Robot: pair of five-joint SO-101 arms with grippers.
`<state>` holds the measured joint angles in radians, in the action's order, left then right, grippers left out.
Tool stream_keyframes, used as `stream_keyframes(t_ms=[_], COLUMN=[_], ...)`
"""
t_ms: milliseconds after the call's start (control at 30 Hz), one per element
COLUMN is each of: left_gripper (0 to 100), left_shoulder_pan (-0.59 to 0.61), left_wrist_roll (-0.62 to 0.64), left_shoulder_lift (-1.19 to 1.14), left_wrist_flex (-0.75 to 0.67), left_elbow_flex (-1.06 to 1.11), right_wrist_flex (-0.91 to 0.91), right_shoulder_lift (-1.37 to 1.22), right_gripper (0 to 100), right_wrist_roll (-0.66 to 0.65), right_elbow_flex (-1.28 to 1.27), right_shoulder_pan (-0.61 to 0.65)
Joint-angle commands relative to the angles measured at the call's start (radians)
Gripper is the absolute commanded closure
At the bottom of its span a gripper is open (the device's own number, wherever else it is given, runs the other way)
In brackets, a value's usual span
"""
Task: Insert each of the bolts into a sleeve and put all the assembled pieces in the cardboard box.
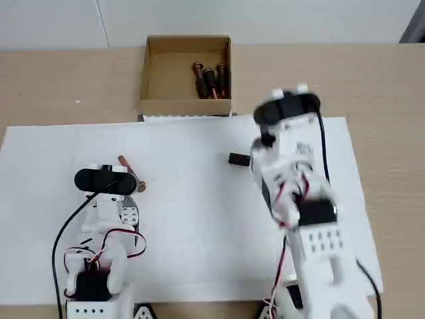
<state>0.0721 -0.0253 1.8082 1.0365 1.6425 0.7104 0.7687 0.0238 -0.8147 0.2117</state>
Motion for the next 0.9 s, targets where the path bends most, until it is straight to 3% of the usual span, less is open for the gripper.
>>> stream_keyframes(t_ms=[0, 200, 633, 867], left_gripper=[99, 99, 99, 99], left_shoulder_pan=[0.009, 0.009, 0.003, 0.003], left_wrist_roll=[0.008, 0.008, 0.003, 0.003], left_shoulder_lift=[0.009, 0.009, 0.009, 0.009], left_wrist_flex=[-0.006, -0.005, -0.002, -0.002], left_elbow_flex=[-0.005, -0.005, -0.005, -0.005], right_wrist_flex=[-0.035, -0.035, -0.263, -0.323], right_shoulder_lift=[-0.185, -0.499, -1.04, -1.29], right_gripper=[99.6, 99.5, 99.5, 99.5], right_wrist_roll=[0.006, -0.026, -0.376, -0.393], right_elbow_flex=[0.244, 0.575, 1.053, 1.281], right_shoulder_pan=[0.008, 0.01, 0.102, 0.12])
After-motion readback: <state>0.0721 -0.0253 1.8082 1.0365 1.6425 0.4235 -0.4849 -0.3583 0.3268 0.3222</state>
